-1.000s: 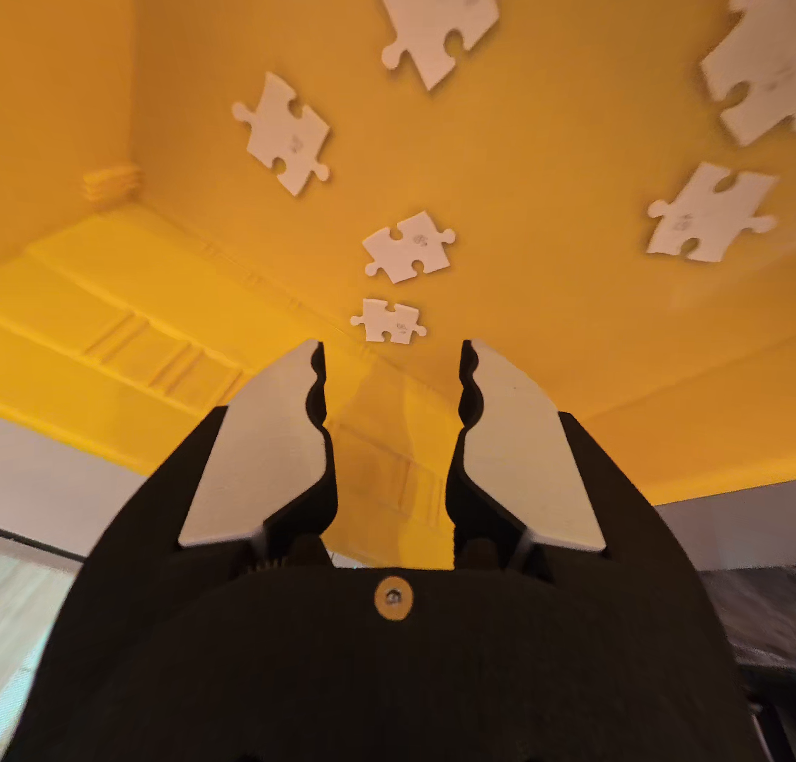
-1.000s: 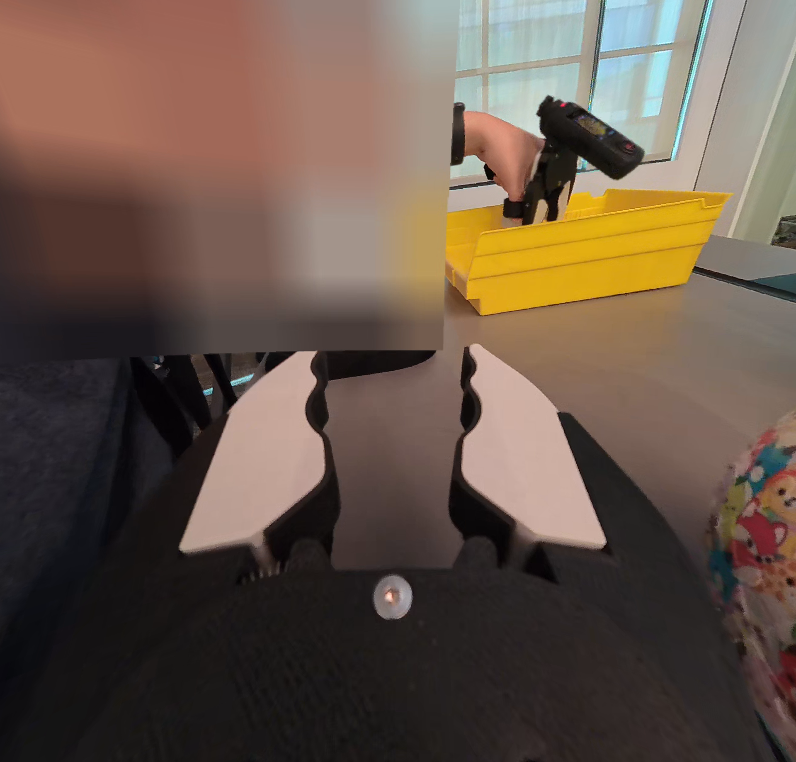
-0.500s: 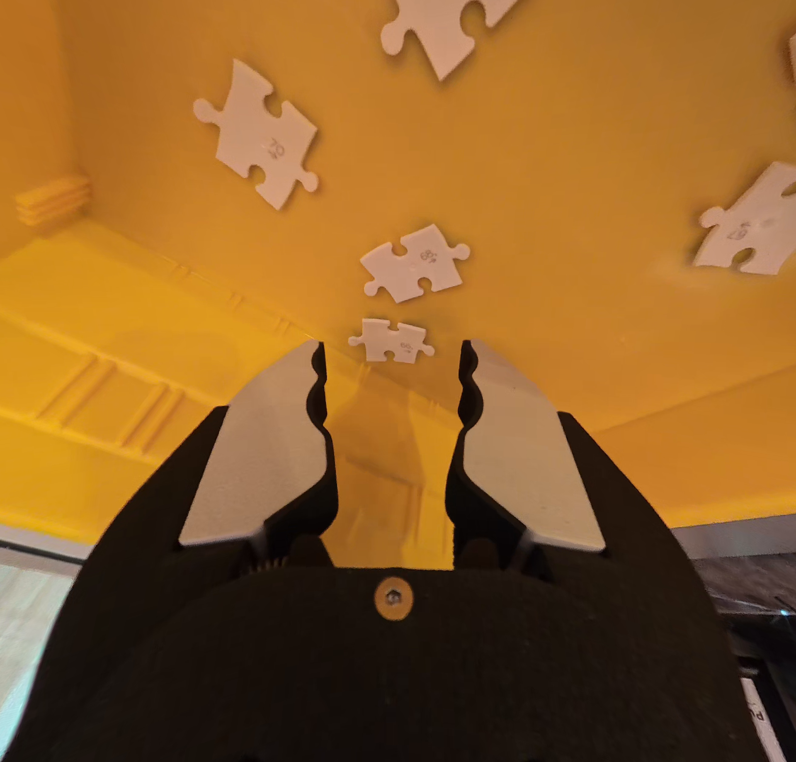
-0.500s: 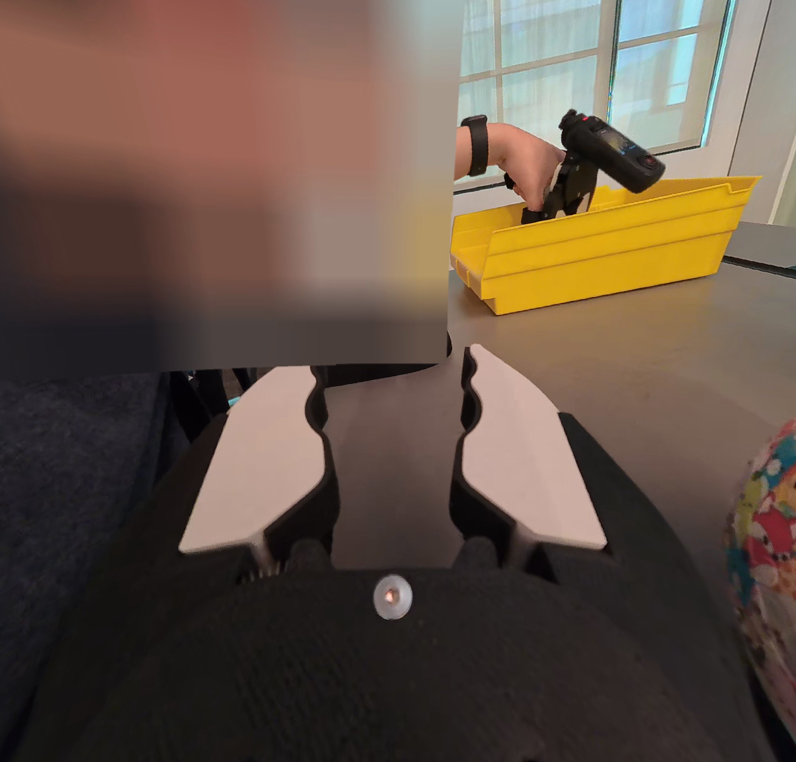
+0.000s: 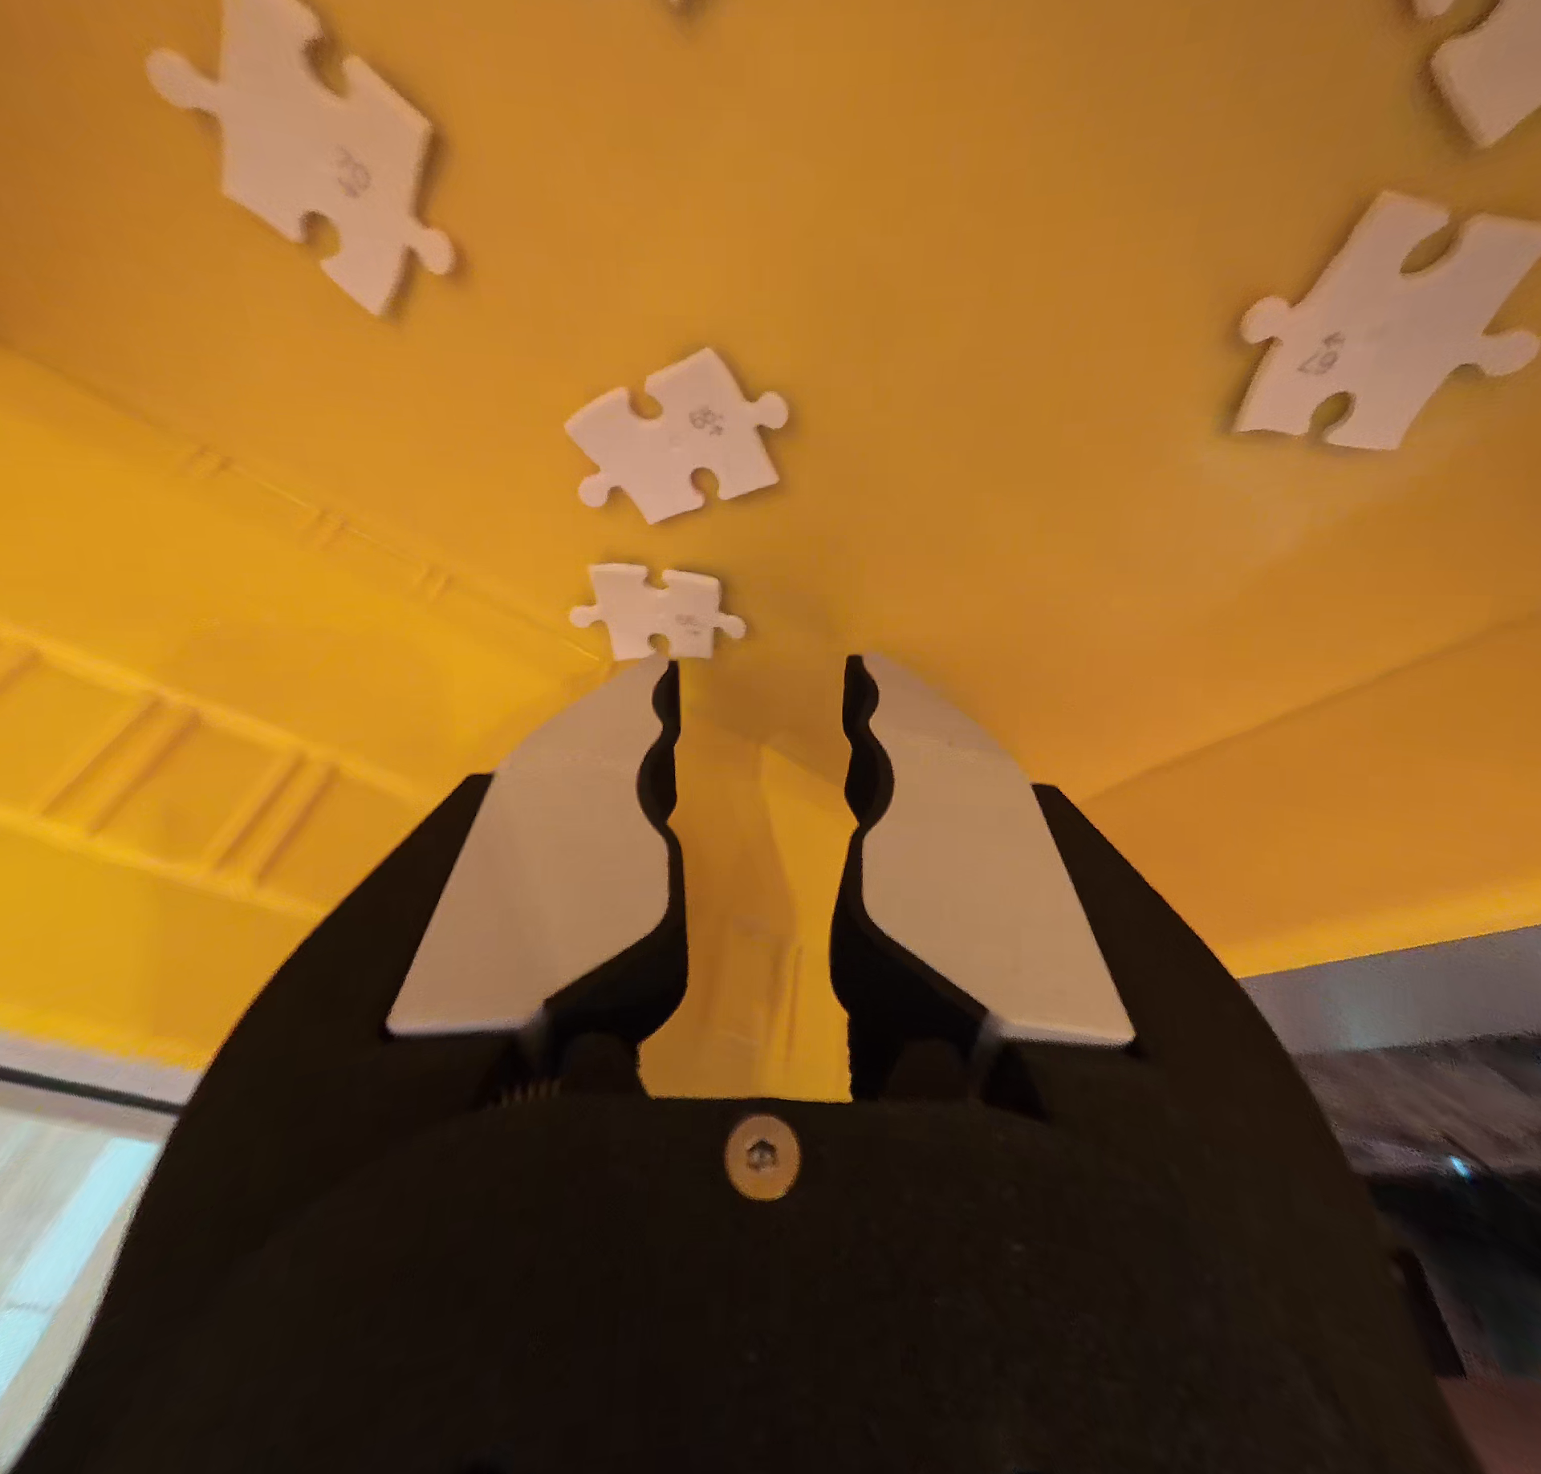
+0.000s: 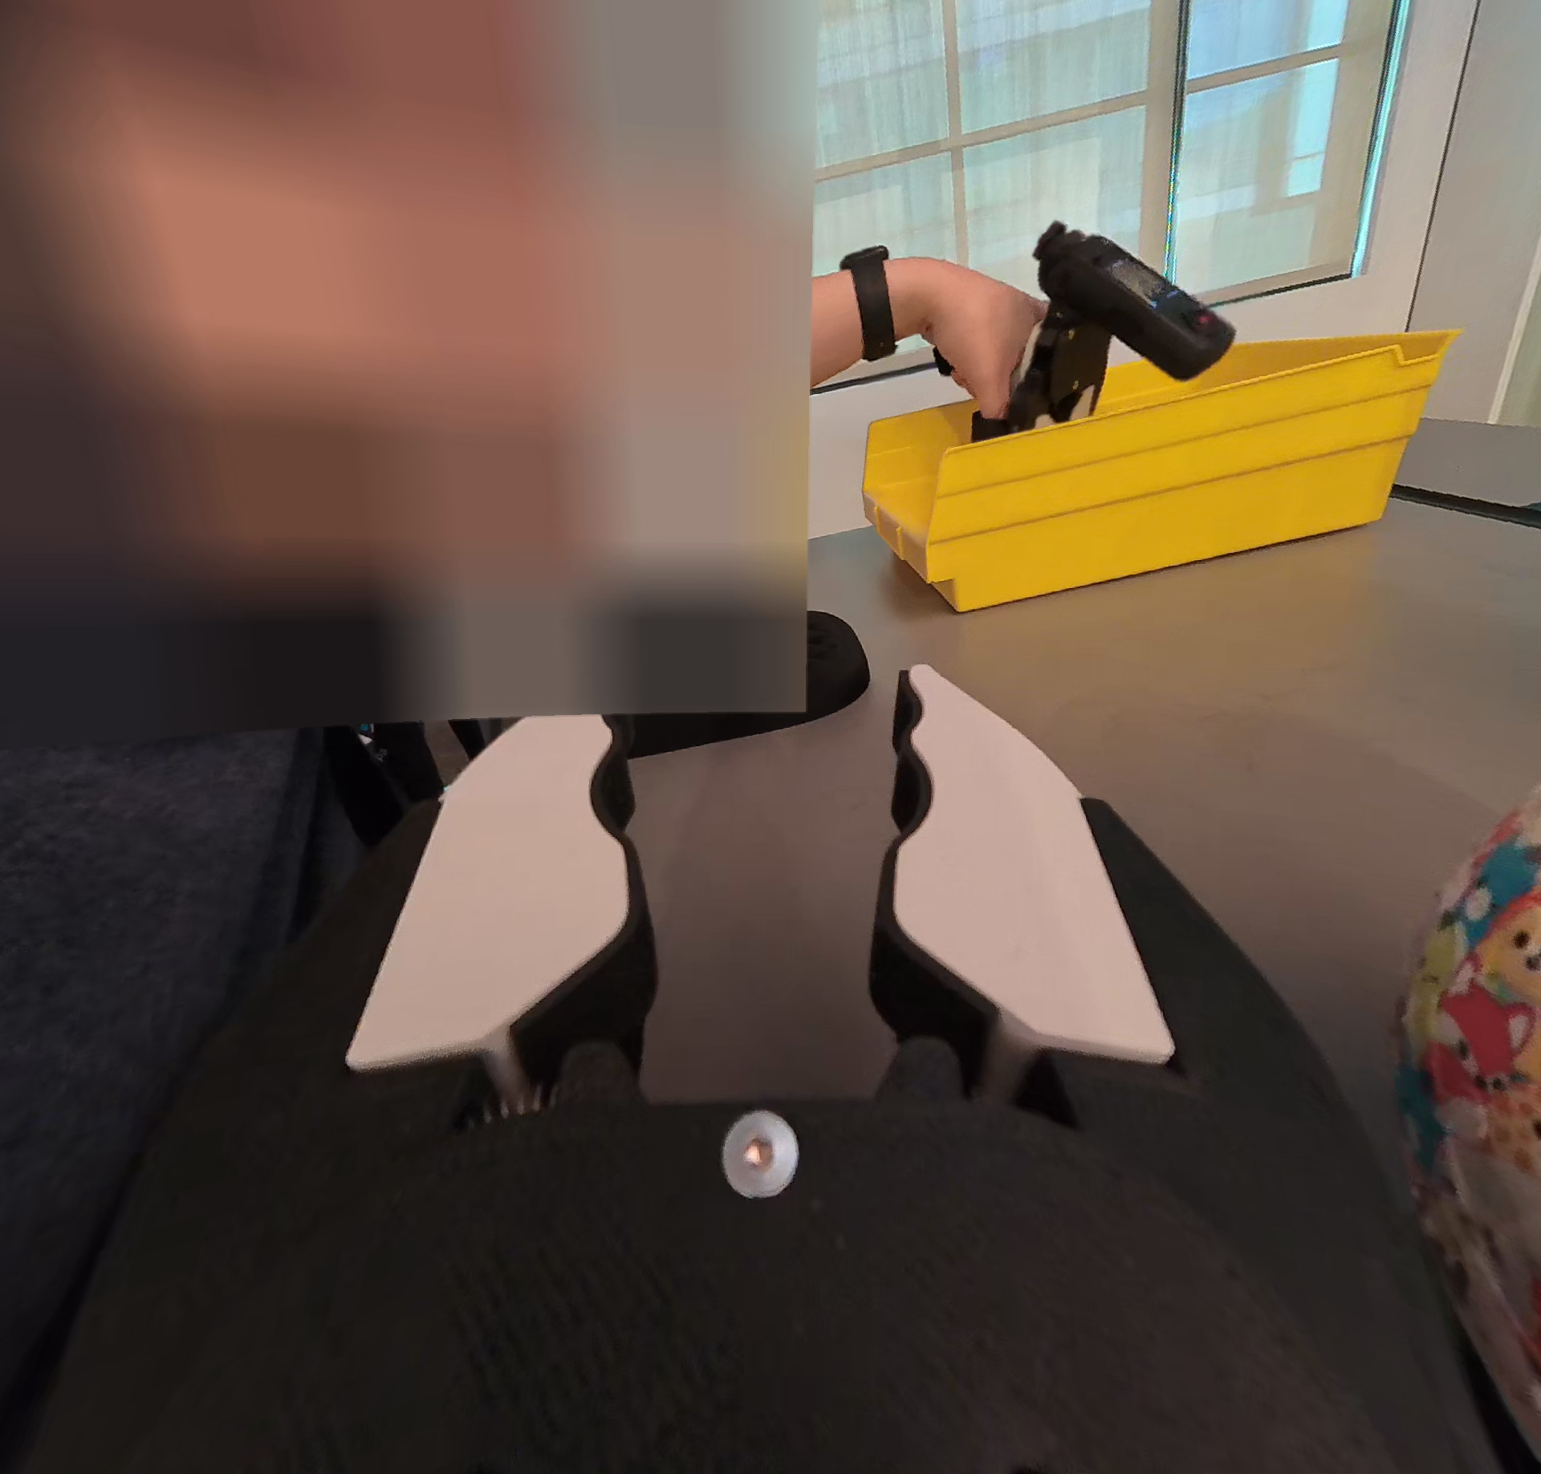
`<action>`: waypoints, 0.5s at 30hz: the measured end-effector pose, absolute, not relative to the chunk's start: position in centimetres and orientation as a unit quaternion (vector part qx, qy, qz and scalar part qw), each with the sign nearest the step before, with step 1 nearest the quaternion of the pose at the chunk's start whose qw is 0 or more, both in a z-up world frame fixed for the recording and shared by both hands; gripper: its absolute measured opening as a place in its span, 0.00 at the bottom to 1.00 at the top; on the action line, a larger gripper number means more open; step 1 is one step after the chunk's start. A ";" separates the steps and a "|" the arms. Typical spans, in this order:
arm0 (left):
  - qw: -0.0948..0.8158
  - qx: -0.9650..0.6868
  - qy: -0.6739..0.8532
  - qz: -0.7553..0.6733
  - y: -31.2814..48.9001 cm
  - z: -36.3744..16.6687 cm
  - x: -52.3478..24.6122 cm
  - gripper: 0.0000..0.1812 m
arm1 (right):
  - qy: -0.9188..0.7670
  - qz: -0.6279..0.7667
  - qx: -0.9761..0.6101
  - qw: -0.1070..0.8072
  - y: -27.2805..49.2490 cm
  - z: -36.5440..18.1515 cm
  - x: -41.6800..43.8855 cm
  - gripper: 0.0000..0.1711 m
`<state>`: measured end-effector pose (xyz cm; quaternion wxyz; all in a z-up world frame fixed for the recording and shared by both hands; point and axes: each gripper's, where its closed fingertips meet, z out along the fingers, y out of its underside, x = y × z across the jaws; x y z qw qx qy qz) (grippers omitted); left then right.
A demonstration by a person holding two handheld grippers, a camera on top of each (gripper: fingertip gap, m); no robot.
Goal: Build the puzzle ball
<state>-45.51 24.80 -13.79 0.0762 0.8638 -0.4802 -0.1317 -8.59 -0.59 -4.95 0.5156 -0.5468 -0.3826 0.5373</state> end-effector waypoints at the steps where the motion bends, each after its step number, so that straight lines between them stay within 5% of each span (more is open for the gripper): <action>1: 0.048 0.868 -0.478 -0.129 25.5 -13.3 -45.2 0.20 | -0.386 0.535 -0.547 0.515 -0.6 -5.0 -8.7 0.36; 4: -0.003 0.899 -0.430 -0.088 27.0 -12.5 -43.8 0.21 | -0.393 0.530 -0.547 0.515 -0.8 -5.1 -8.8 0.36; 15: 0.065 0.964 -0.245 -0.080 26.3 -13.9 -44.8 0.21 | -0.393 0.538 -0.539 0.515 -1.0 -4.9 -8.7 0.36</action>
